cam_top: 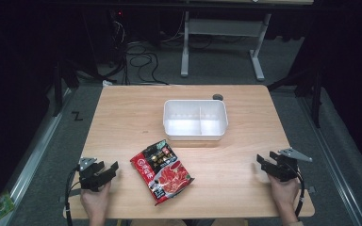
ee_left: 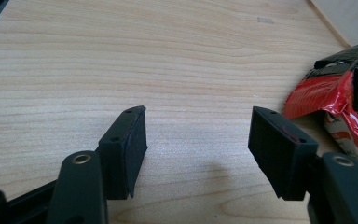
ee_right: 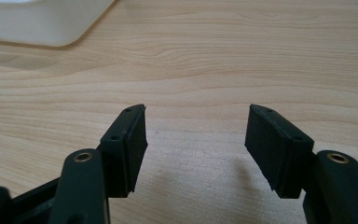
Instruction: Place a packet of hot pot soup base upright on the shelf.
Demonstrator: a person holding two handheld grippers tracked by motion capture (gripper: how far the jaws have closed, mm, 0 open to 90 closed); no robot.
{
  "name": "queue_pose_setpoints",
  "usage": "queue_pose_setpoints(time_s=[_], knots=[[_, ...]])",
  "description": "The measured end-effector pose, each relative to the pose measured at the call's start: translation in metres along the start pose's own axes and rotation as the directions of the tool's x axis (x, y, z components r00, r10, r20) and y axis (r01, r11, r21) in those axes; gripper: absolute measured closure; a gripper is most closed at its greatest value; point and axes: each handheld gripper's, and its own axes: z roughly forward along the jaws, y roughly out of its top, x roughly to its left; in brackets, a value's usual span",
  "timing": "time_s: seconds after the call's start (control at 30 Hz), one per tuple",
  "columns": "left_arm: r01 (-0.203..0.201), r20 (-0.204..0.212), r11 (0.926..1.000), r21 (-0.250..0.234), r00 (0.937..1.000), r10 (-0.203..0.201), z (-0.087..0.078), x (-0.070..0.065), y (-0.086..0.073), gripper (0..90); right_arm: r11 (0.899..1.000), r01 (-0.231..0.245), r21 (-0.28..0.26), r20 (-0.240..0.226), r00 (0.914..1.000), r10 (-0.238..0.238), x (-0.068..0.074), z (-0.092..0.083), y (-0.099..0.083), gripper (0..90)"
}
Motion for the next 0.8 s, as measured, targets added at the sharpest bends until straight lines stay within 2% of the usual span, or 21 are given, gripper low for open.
queue_pose_setpoints(time_s=[0.13,0.37,0.47,0.67,0.8], knots=[[-0.008,0.002,1.0,-0.001,1.0,0.008,0.0,-0.0007,-0.0003,37.4,1.0,-0.006,0.009,0.005,1.0,0.006,0.0009,0.0006,0.0003,38.5],[0.018,0.033,0.9997,-0.014,0.9993,-0.017,-0.0024,0.0027,-0.0013,37.7,1.0,0.012,0.025,0.016,0.9998,-0.012,0.0026,0.0021,0.0008,38.2],[0.008,0.027,0.9997,-0.021,0.9996,-0.008,-0.0024,0.0016,-0.0014,37.9,1.0,0.004,0.023,0.017,0.9999,-0.004,0.0023,0.002,0.0009,38.1],[0.015,0.035,0.9998,-0.016,0.9993,-0.014,-0.0028,0.0018,-0.0017,36.4,1.0,-0.002,0.024,0.016,0.9999,0.002,0.0019,0.0019,0.0008,38.1],[0.017,0.059,0.9998,-0.011,0.9981,-0.016,-0.0054,0.0002,-0.0032,35.3,1.0,0.007,0.025,0.014,0.9999,-0.007,0.0023,0.0021,0.0009,38.1]])
